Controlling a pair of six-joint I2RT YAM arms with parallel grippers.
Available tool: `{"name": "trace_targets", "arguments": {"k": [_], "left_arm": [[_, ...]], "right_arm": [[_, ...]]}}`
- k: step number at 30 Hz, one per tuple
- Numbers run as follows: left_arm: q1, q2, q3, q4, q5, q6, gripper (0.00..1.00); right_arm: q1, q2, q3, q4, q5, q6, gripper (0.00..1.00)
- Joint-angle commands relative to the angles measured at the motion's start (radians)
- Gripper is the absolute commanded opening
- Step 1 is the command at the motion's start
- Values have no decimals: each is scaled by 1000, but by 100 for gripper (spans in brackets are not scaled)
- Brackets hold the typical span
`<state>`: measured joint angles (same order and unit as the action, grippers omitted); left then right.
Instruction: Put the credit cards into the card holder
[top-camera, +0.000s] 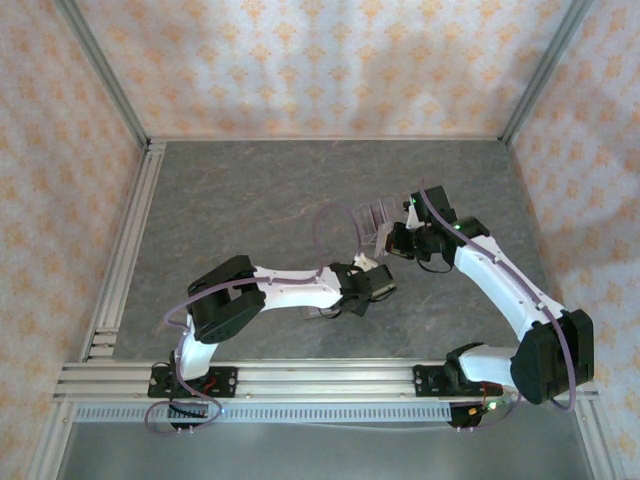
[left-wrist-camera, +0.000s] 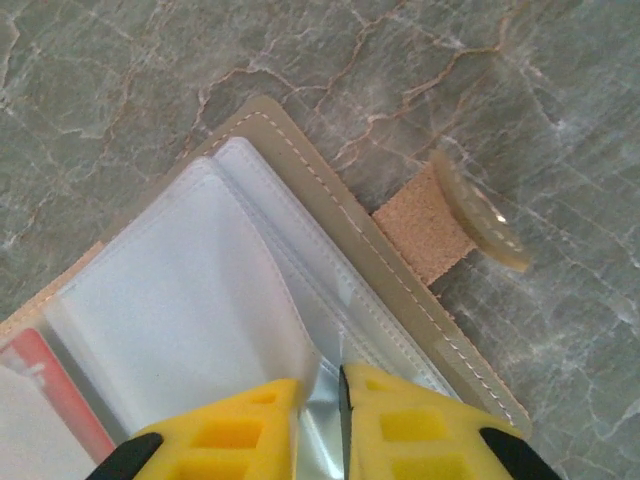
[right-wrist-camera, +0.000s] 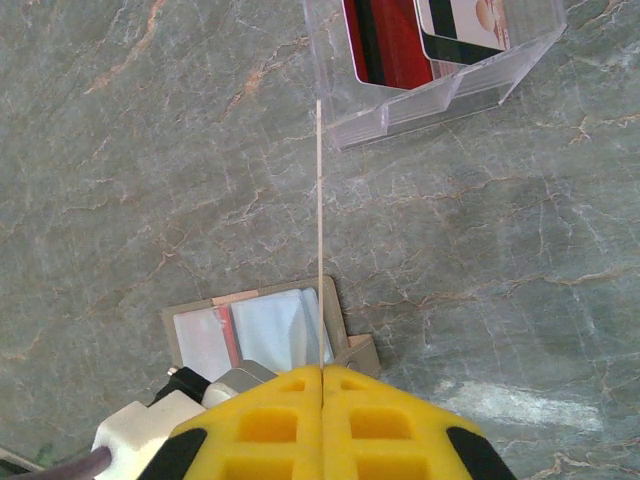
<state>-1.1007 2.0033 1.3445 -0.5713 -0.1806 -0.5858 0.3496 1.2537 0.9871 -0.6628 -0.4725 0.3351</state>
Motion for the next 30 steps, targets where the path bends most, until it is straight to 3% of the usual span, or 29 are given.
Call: {"name": "trace_targets", "arguments": {"k": [1, 10, 19, 30], "left_arm": [[-1, 31, -51, -56, 5, -22, 12], [1, -31, -39, -115, -76, -73, 0], [2, -155, -120, -120, -137, -180, 0], [10, -239, -204, -30, -114, -191, 0]], "right_arm": [[-7, -1, -1, -11, -3, -21, 0], [27, 34, 3, -16, 5, -15, 0], [114, 101, 16, 25, 14, 8, 0], [175, 159, 21, 76, -10, 47, 0]]}}
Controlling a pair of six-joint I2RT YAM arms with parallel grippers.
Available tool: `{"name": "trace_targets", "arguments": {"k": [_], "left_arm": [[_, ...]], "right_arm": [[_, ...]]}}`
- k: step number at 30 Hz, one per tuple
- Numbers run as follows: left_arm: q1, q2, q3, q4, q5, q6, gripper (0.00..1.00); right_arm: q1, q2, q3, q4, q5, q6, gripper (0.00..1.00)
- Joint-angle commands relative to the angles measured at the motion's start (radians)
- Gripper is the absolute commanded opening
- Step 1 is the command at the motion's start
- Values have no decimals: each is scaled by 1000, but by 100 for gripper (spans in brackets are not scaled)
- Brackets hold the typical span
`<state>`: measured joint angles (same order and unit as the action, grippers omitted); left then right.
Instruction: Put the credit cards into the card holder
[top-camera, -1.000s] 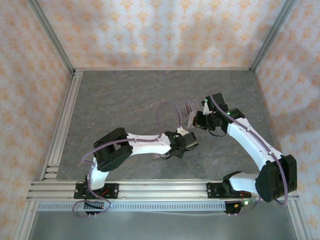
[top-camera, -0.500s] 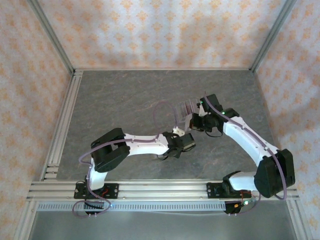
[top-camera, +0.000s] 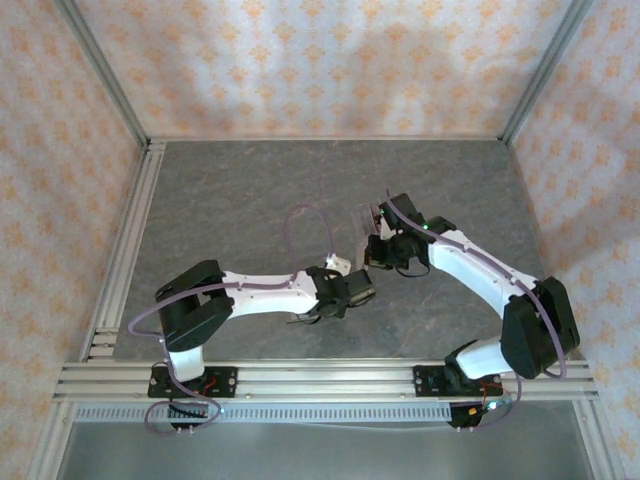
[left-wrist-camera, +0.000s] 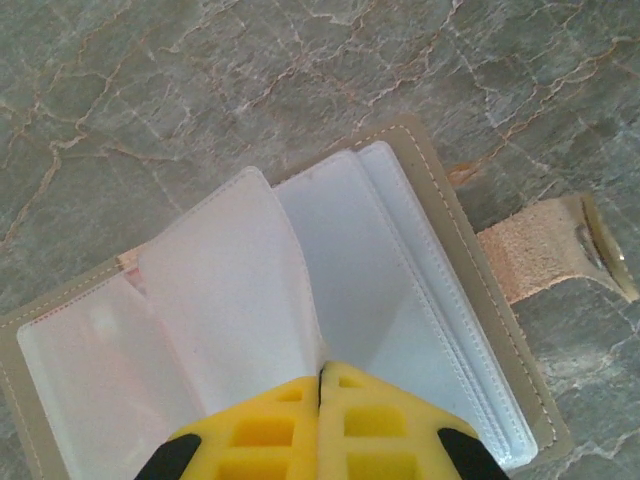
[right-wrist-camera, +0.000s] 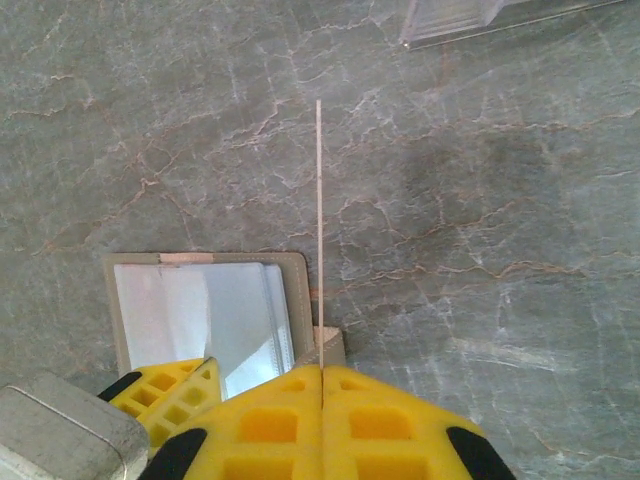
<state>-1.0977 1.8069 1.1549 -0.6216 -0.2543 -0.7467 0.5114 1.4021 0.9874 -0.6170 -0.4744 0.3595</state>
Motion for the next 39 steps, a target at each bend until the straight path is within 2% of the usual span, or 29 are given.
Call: {"name": "trace_targets", "arguments": {"k": [1, 18, 34, 39], "left_arm": [[8, -49, -23, 26, -45, -31, 0], [9, -87, -82, 78, -70, -46, 0], [8, -80, -86, 86, -73, -48, 0], [8, -78, -87, 80, -81, -50, 0]], "right_arm": [[18, 15, 19, 38, -15, 28, 0], [118, 69, -67, 190, -113, 131, 0], [199, 90, -141, 258, -107, 193, 0], [213, 110, -129, 194, -23, 169, 0]]}}
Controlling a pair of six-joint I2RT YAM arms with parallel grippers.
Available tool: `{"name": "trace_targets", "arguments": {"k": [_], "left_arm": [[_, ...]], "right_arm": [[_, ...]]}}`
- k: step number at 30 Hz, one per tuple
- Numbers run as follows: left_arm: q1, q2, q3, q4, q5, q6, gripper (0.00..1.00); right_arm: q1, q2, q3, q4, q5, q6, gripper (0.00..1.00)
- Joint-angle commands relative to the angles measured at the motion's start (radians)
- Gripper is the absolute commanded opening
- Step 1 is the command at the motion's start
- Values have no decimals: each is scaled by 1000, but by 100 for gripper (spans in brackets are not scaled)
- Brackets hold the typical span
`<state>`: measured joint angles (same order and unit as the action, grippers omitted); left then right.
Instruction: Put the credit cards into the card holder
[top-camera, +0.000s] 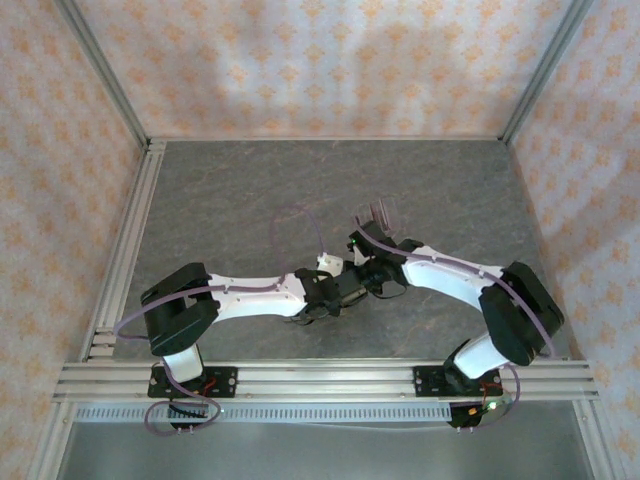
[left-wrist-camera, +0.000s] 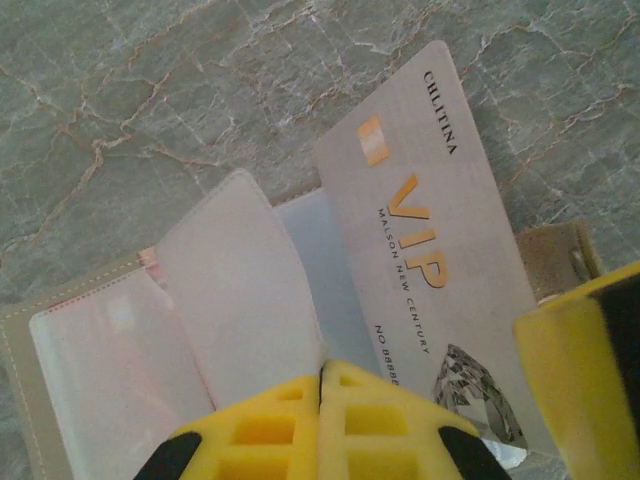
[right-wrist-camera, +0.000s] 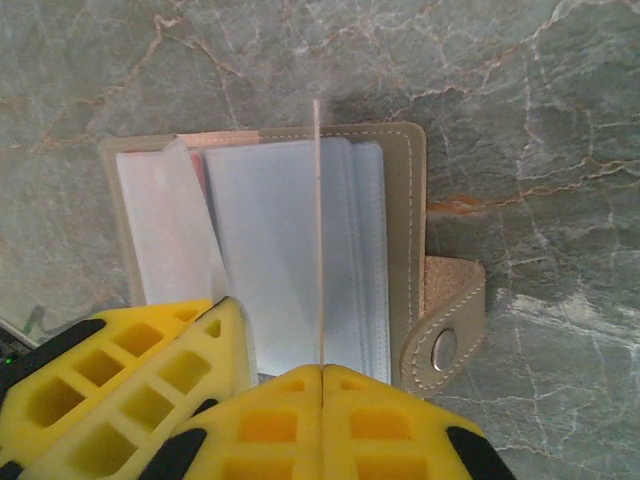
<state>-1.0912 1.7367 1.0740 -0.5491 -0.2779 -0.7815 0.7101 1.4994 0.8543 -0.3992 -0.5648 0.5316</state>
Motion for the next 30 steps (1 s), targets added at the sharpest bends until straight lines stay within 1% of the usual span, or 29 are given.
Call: {"name": "trace_targets", "arguments": {"k": [1, 4, 7, 13, 16, 18, 25, 30], "left_arm": [[2, -9, -9, 6, -61, -19, 0], [1, -9, -15, 1, -71, -28, 1], [-1, -17, -22, -12, -88, -38, 5], [-4, -46, -47, -40, -131, -72, 15], [-7, -74, -69, -60, -156, -107, 23], [-6, -92, -87, -75, -174, -138, 26], [-5, -119, -134, -167, -232, -278, 29], [-4, -198, -192, -274, -301, -447, 29]], "right_arm": [[15, 16, 6, -32, 75, -7, 0], [15, 23, 6, -46, 94, -10, 0], [16, 34, 9, -59, 106, -16, 0], [15, 45, 12, -70, 120, -23, 0], [15, 47, 18, -80, 129, -28, 0], [15, 48, 20, -81, 128, -32, 0], [15, 59, 31, -84, 128, -42, 0], [15, 60, 37, -91, 132, -47, 0]]}}
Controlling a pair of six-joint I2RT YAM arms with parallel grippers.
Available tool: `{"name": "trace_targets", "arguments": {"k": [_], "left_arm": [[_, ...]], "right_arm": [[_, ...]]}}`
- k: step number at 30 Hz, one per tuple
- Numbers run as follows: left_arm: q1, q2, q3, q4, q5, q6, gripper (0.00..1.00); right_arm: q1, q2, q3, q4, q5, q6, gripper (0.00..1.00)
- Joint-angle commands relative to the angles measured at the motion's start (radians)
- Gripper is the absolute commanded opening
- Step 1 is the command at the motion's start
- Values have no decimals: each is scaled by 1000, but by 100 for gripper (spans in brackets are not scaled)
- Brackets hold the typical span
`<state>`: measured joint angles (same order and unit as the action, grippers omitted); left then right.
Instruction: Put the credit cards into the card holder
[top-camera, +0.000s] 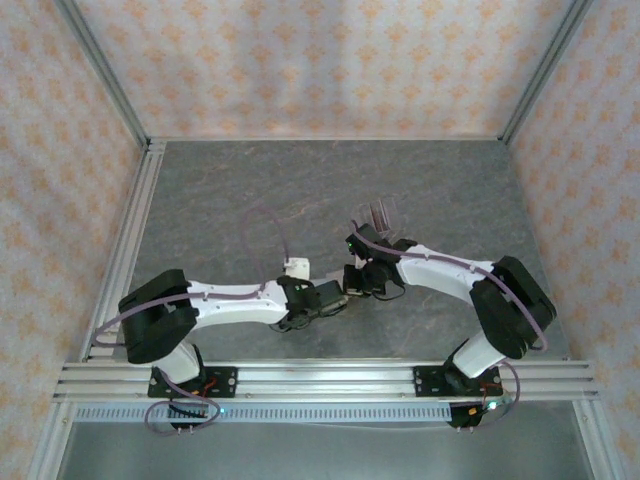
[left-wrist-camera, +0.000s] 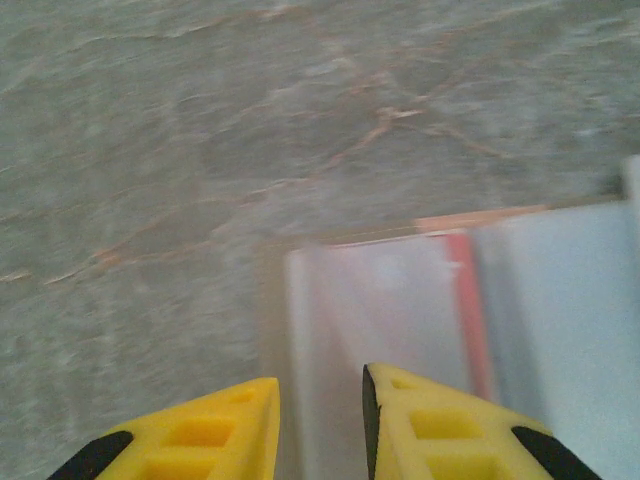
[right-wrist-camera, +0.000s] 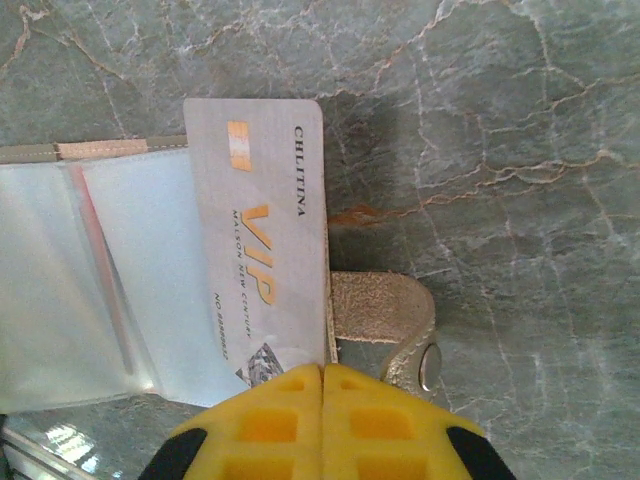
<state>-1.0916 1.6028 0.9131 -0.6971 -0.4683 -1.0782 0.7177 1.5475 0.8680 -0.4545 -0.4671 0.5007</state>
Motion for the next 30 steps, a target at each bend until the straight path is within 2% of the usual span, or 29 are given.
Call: {"name": "trace_targets", "arguments": {"k": [1, 4, 6, 8, 12, 14, 18, 30], "left_arm": [[-6, -92, -43, -150, -125, -186, 29], [-5, -192, -86, -209, -175, -261, 31], [-4, -247, -95, -235, -205, -272, 38], [8, -267, -99, -171, -196, -178, 47], [78, -204, -52, -39, -38, 24, 54], [122, -159, -53, 41, 78, 96, 54], [211, -111, -101, 186, 278, 160, 46], [250, -58, -137, 245, 340, 210, 40]], "right_arm": [[8, 12, 23, -37, 36, -17, 0], [8, 11, 24, -38, 38, -22, 0], [8, 8, 27, -43, 46, -24, 0], [8, 5, 32, -51, 54, -28, 0], [8, 0, 50, -53, 61, -37, 0], [8, -14, 59, -34, 43, -40, 0], [8, -44, 81, 7, -2, -41, 0], [8, -16, 95, 142, -128, -19, 0]]}}
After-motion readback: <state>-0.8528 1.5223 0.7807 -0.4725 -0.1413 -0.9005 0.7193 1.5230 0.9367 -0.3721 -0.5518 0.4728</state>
